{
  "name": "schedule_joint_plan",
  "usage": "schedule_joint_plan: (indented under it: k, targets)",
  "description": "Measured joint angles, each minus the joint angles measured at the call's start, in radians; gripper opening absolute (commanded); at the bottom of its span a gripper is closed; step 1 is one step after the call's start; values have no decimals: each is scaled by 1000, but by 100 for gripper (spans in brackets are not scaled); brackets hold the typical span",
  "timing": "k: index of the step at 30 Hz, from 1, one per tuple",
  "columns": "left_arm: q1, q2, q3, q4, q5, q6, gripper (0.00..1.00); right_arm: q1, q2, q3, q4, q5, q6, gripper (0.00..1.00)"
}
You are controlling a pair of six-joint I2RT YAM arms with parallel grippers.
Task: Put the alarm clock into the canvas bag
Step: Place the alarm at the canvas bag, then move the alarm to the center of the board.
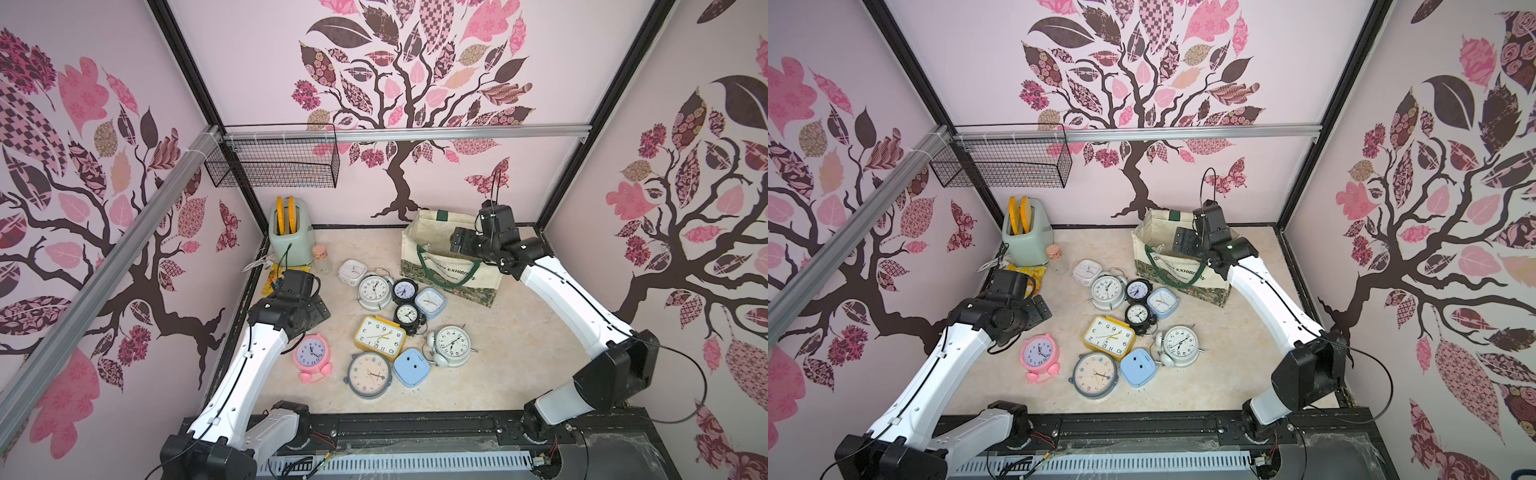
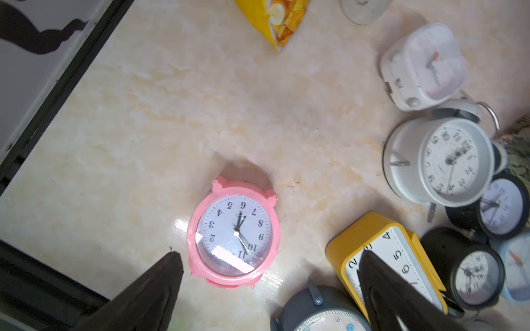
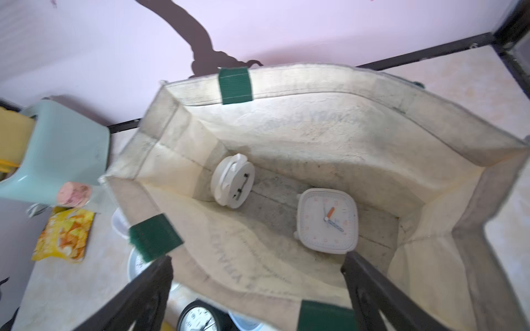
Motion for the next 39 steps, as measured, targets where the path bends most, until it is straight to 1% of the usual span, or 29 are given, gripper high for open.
schedule_joint_plan:
  k: [4,8,13,18,22,29,32,35,39]
  targets:
    - [79,32,-24,-38,-10,-78,98,68,-63,-76,18,-21,0,100]
    - [147,41,-95,-42,12,-128,98,132,-85,-138,20,-46,0,100]
    - [154,42,-185,4,80,-164,98,190,-86,-182,22,-80,-1,100]
    - [154,43,-257,78,167,-168,98,201,-90,-187,29,-110,-2,100]
    - [128,42,-272,106,211,-174,98,202,-97,-194,42,-124,-4,100]
    - [-9,40,-284,167,268,-227,98,203,-98,-196,44,-143,-5,100]
    - [-35,45,-296,205,294,-249,98,203,-98,-196,45,-146,-5,100]
    - [-39,42,-295,194,274,-262,98,203,-98,-196,45,-148,-5,100]
    - [-26,-53,-295,126,187,-278,98,204,-98,-209,56,-161,-4,100]
